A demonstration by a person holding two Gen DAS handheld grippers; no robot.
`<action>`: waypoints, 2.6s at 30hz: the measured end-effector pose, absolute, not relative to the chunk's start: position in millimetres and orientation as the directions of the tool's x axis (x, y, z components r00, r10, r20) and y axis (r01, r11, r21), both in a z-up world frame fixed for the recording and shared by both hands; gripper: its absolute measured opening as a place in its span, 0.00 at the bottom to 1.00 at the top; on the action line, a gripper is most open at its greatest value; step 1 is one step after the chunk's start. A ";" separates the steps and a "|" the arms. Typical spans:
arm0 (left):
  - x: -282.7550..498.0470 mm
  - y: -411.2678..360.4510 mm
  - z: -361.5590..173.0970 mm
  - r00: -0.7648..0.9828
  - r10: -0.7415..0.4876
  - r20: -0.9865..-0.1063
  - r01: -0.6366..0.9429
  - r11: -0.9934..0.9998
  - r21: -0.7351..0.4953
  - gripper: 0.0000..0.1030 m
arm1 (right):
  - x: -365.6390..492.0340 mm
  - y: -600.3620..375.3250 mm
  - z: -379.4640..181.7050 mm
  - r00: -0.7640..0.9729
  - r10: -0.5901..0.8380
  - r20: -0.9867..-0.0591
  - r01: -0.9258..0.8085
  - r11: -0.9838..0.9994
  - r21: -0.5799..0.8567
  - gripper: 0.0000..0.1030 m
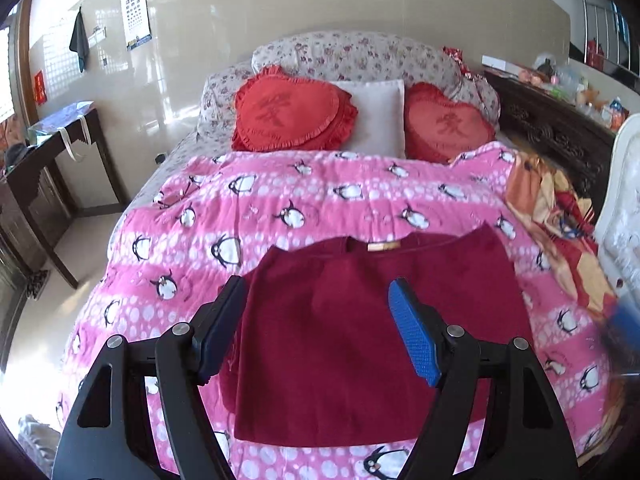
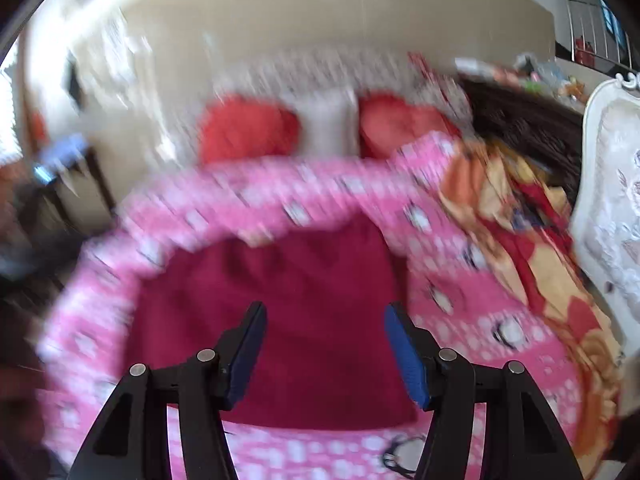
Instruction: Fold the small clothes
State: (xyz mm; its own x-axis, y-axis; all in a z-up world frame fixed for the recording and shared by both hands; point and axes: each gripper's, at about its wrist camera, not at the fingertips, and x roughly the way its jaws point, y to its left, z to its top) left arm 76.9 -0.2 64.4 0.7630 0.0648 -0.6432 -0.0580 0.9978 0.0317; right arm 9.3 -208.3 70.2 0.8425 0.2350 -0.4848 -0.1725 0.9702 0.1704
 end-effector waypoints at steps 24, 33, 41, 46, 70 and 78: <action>70.9 -2.4 43.3 0.743 0.082 -0.664 -0.046 0.996 0.071 0.72 | -1.4 -165.5 120.7 0.888 0.275 -0.368 -0.277 0.960 0.050 0.93; 62.0 17.5 23.4 0.733 -0.003 -0.680 -0.029 0.999 -0.035 0.72 | 106.5 -254.8 46.5 0.755 -0.075 -0.652 0.128 0.991 0.034 0.93; 60.8 23.0 5.3 0.725 -0.064 -0.686 -0.015 0.994 -0.109 0.72 | 119.6 -292.9 7.9 0.671 -0.024 -0.741 0.157 0.981 0.110 0.92; 66.1 16.0 2.3 0.700 -0.037 -0.714 -0.030 0.996 -0.081 0.72 | 104.5 -285.9 7.1 0.705 0.017 -0.709 0.132 0.979 0.155 0.92; 48.3 8.6 31.2 0.701 0.062 -0.710 -0.087 0.996 0.000 1.00 | 36.4 -188.8 -76.5 0.853 -0.016 -0.522 -0.040 0.995 -0.095 0.85; 131.3 6.5 41.7 0.656 0.073 -0.751 -0.087 0.996 0.020 1.00 | 33.5 -187.5 -78.0 0.859 -0.056 -0.509 -0.005 0.993 -0.117 0.81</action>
State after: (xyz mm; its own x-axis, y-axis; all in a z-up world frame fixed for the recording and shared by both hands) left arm 131.3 6.5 41.7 0.6562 0.0727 -0.7510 -0.0874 0.9960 0.0200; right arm 33.5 -187.5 -78.0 0.8592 -0.0557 -0.5087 -0.0052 0.9931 -0.1174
